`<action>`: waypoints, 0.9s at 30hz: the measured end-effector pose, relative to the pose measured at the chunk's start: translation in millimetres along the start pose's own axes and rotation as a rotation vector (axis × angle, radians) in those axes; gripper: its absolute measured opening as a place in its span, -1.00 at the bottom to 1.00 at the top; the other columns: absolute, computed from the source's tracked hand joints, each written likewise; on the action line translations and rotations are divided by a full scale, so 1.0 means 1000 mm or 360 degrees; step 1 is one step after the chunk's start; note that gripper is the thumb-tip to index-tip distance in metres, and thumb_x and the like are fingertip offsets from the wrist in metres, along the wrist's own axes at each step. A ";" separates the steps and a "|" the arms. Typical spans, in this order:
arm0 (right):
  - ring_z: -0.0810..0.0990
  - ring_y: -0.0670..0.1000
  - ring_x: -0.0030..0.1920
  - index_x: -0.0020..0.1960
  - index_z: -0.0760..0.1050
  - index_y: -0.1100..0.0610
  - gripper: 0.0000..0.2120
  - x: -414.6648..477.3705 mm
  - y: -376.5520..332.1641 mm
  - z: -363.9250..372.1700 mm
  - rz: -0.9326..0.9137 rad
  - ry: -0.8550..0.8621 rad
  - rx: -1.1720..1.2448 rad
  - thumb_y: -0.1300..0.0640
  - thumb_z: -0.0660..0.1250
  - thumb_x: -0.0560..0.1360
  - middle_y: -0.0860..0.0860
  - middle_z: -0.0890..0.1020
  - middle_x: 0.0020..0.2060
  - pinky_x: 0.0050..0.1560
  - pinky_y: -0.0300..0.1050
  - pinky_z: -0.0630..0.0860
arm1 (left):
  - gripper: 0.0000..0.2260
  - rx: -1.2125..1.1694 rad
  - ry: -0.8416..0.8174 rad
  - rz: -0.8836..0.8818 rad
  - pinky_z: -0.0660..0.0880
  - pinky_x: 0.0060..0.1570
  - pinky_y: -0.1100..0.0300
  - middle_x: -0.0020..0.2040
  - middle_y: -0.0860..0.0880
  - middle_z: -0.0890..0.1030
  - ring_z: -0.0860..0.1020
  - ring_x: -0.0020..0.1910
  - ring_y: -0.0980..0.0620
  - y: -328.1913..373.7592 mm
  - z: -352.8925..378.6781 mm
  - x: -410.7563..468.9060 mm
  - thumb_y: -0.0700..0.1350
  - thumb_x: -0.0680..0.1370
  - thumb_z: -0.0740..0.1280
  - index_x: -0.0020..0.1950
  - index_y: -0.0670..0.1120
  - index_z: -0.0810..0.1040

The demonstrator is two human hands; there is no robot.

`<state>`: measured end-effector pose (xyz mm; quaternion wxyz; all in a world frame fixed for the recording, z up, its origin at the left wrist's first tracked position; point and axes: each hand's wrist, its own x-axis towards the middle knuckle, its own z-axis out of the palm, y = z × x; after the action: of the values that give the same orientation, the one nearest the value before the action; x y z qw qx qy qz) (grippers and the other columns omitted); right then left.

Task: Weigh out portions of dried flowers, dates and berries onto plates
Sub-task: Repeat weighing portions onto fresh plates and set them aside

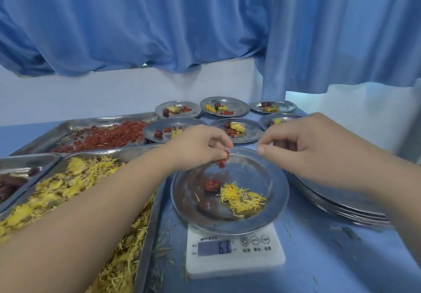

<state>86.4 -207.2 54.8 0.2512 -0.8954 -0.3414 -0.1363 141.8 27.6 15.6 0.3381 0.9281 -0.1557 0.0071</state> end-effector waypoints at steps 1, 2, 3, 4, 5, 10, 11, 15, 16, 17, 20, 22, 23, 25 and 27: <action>0.48 -0.09 -0.39 -0.23 0.57 -0.11 -0.79 -0.009 0.003 0.001 0.0030 -0.0009 -0.0023 -0.17 0.24 0.44 -0.09 0.55 -0.43 -0.36 -0.16 0.42 | -0.86 0.0029 0.0025 0.0003 0.53 -0.04 0.22 -0.14 0.19 0.70 0.63 -0.17 0.29 0.002 0.002 -0.002 -0.09 0.49 0.45 -0.02 0.13 0.62; 0.50 -0.08 -0.38 -0.22 0.56 -0.11 -0.76 -0.018 0.007 0.003 0.0062 -0.0017 -0.0045 -0.20 0.20 0.43 -0.09 0.56 -0.42 -0.37 -0.15 0.43 | -0.87 0.0065 0.0054 0.0006 0.51 -0.10 0.26 -0.15 0.23 0.69 0.61 -0.20 0.32 0.004 0.004 -0.005 -0.08 0.47 0.46 -0.05 0.14 0.63; 0.50 -0.08 -0.37 -0.22 0.55 -0.11 -0.75 -0.027 0.010 0.007 0.0090 -0.0022 -0.0075 -0.21 0.18 0.42 -0.08 0.56 -0.41 -0.37 -0.12 0.45 | -0.88 0.0112 0.0091 0.0007 0.50 -0.12 0.28 -0.17 0.25 0.67 0.60 -0.21 0.32 0.005 0.005 -0.006 -0.07 0.45 0.48 -0.08 0.15 0.63; 0.50 -0.08 -0.36 -0.23 0.53 -0.11 -0.74 -0.036 0.013 0.012 0.0107 -0.0021 -0.0112 -0.22 0.16 0.43 -0.09 0.56 -0.41 -0.36 -0.10 0.47 | -0.88 0.0165 0.0135 0.0004 0.49 -0.13 0.30 -0.20 0.25 0.66 0.59 -0.20 0.30 0.007 0.005 -0.008 -0.07 0.43 0.50 -0.11 0.14 0.63; 0.49 -0.08 -0.36 -0.26 0.50 -0.09 -0.73 -0.043 0.015 0.018 0.0112 -0.0014 -0.0141 -0.20 0.15 0.44 -0.10 0.54 -0.42 -0.35 -0.07 0.47 | -0.88 0.0214 0.0179 -0.0005 0.48 -0.14 0.30 -0.22 0.22 0.65 0.59 -0.20 0.28 0.009 0.006 -0.009 -0.07 0.42 0.51 -0.14 0.14 0.63; 0.43 -0.09 -0.41 -0.42 0.33 -0.09 -0.67 -0.058 0.023 0.032 0.0080 0.0039 -0.0189 -0.09 0.22 0.50 -0.10 0.44 -0.52 -0.39 -0.12 0.38 | -0.89 0.0275 0.0281 -0.0044 0.52 -0.10 0.23 -0.20 0.17 0.62 0.59 -0.16 0.23 0.017 0.012 -0.014 -0.12 0.48 0.46 -0.13 0.09 0.61; 0.43 -0.09 -0.41 -0.42 0.32 -0.09 -0.67 -0.059 0.025 0.032 0.0077 0.0072 -0.0186 -0.08 0.22 0.51 -0.09 0.44 -0.52 -0.38 -0.10 0.39 | -0.90 0.0252 0.0291 -0.0062 0.52 -0.09 0.25 -0.18 0.18 0.63 0.59 -0.15 0.24 0.018 0.013 -0.014 -0.11 0.50 0.43 -0.11 0.10 0.61; 0.42 -0.09 -0.37 -0.43 0.26 -0.13 -0.65 -0.059 0.029 0.031 0.0096 0.0156 -0.0189 -0.07 0.21 0.51 -0.10 0.42 -0.52 -0.36 -0.10 0.40 | -0.87 0.0130 0.0351 -0.0131 0.42 -0.16 0.36 -0.17 0.19 0.66 0.59 -0.15 0.28 0.022 0.019 -0.017 -0.10 0.56 0.34 -0.08 0.15 0.60; 0.42 -0.09 -0.37 -0.43 0.26 -0.13 -0.65 -0.060 0.031 0.031 0.0107 0.0159 -0.0183 -0.07 0.21 0.51 -0.10 0.42 -0.52 -0.36 -0.11 0.39 | -0.84 0.0093 0.0347 -0.0152 0.41 -0.19 0.38 -0.17 0.18 0.68 0.61 -0.16 0.30 0.023 0.020 -0.019 -0.11 0.58 0.31 -0.08 0.15 0.59; 0.42 -0.09 -0.37 -0.44 0.25 -0.14 -0.64 -0.060 0.032 0.031 0.0112 0.0159 -0.0185 -0.07 0.20 0.52 -0.10 0.42 -0.52 -0.36 -0.11 0.39 | -0.82 0.0065 0.0338 -0.0172 0.41 -0.22 0.39 -0.17 0.17 0.70 0.62 -0.16 0.31 0.023 0.020 -0.020 -0.13 0.58 0.29 -0.07 0.16 0.59; 0.43 -0.06 -0.37 -0.44 0.24 -0.14 -0.63 -0.060 0.033 0.031 0.0109 0.0155 -0.0188 -0.06 0.21 0.53 -0.09 0.44 -0.51 -0.36 -0.10 0.39 | -0.80 -0.0039 0.0341 -0.0206 0.55 -0.15 0.27 -0.10 0.14 0.70 0.65 -0.12 0.23 0.022 0.021 -0.023 -0.17 0.56 0.29 -0.05 0.13 0.62; 0.45 -0.05 -0.36 -0.41 0.30 -0.12 -0.67 -0.060 0.032 0.032 0.0107 0.0143 -0.0179 -0.06 0.21 0.53 -0.09 0.46 -0.50 -0.35 -0.10 0.41 | -0.81 -0.0134 0.0377 -0.0207 0.59 -0.07 0.22 -0.09 0.11 0.69 0.66 -0.10 0.17 0.021 0.022 -0.025 -0.19 0.53 0.34 -0.07 0.10 0.64; 0.46 -0.04 -0.35 -0.38 0.34 -0.10 -0.70 -0.060 0.032 0.033 0.0108 0.0134 -0.0176 -0.06 0.21 0.52 -0.09 0.47 -0.49 -0.35 -0.10 0.42 | -0.81 -0.0178 0.0400 -0.0205 0.58 -0.10 0.26 -0.09 0.10 0.68 0.66 -0.10 0.16 0.022 0.022 -0.026 -0.20 0.52 0.36 -0.08 0.10 0.64; 0.48 -0.03 -0.34 -0.33 0.40 -0.08 -0.74 -0.060 0.032 0.034 0.0112 0.0113 -0.0176 -0.07 0.21 0.53 -0.08 0.51 -0.47 -0.33 -0.08 0.44 | -0.81 -0.0220 0.0439 -0.0208 0.53 -0.26 0.37 -0.13 0.08 0.67 0.67 -0.16 0.16 0.023 0.023 -0.028 -0.22 0.50 0.37 -0.09 0.10 0.63; 0.49 -0.01 -0.33 -0.31 0.42 -0.05 -0.75 -0.060 0.033 0.035 0.0117 0.0093 -0.0186 -0.07 0.20 0.53 -0.07 0.52 -0.46 -0.31 -0.08 0.46 | -0.80 -0.0131 0.0461 -0.0205 0.46 -0.34 0.40 -0.15 0.08 0.65 0.65 -0.21 0.15 0.024 0.024 -0.029 -0.22 0.50 0.36 -0.09 0.10 0.62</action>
<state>67.1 -242.1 -10.9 0.2131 -0.9161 -0.2923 -0.1729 104.4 3.0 8.4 0.3945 0.9108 -0.0457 0.1127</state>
